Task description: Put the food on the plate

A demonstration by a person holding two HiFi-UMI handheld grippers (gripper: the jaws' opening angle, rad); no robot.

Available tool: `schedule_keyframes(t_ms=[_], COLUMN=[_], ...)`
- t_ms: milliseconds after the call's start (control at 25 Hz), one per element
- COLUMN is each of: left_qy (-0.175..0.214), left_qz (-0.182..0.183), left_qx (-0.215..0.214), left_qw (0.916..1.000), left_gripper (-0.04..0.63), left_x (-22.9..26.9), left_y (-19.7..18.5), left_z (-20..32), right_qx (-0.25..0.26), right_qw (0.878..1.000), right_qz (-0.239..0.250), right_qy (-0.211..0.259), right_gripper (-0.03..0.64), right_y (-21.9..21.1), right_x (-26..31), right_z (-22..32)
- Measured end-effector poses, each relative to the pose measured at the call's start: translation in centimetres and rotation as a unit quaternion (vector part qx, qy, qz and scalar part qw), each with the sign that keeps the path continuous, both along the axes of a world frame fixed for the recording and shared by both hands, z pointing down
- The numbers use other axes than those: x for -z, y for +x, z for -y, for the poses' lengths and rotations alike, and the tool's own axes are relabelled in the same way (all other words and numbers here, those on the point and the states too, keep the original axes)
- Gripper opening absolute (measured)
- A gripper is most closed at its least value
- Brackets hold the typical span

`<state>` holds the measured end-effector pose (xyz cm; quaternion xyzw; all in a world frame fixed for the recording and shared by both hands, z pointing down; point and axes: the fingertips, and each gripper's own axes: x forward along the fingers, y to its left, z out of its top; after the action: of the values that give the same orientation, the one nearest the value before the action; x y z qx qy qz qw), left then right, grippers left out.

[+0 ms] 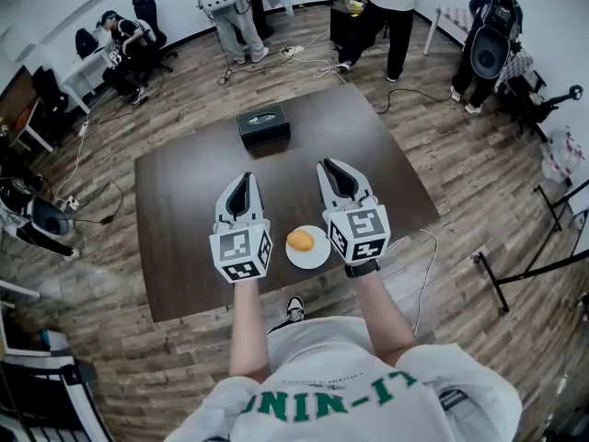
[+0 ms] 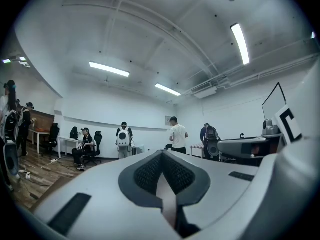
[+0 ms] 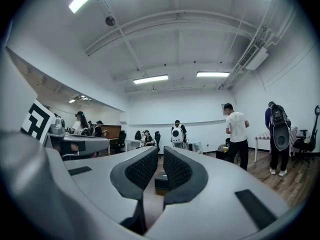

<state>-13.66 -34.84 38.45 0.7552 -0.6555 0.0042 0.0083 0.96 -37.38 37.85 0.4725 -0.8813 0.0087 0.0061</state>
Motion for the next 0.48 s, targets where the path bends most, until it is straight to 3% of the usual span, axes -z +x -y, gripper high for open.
schedule_keyframes(t_ms=[160, 480], left_qy=[0.000, -0.002], left_qz=[-0.002, 0.006], left_qx=[-0.003, -0.007], left_qw=[1.0000, 1.0000], left_gripper=[0.008, 0.008], left_x=[0.46, 0.00], left_y=[0.32, 0.87], left_z=[-0.01, 0.15], right_qx=[-0.006, -0.003], right_qw=[1.000, 1.000], right_qz=[-0.010, -0.001], right_qy=[0.007, -0.004], right_gripper=[0.020, 0.017], right_y=[0.27, 0.59], right_x=[0.36, -0.19], right_z=[0.00, 0.09])
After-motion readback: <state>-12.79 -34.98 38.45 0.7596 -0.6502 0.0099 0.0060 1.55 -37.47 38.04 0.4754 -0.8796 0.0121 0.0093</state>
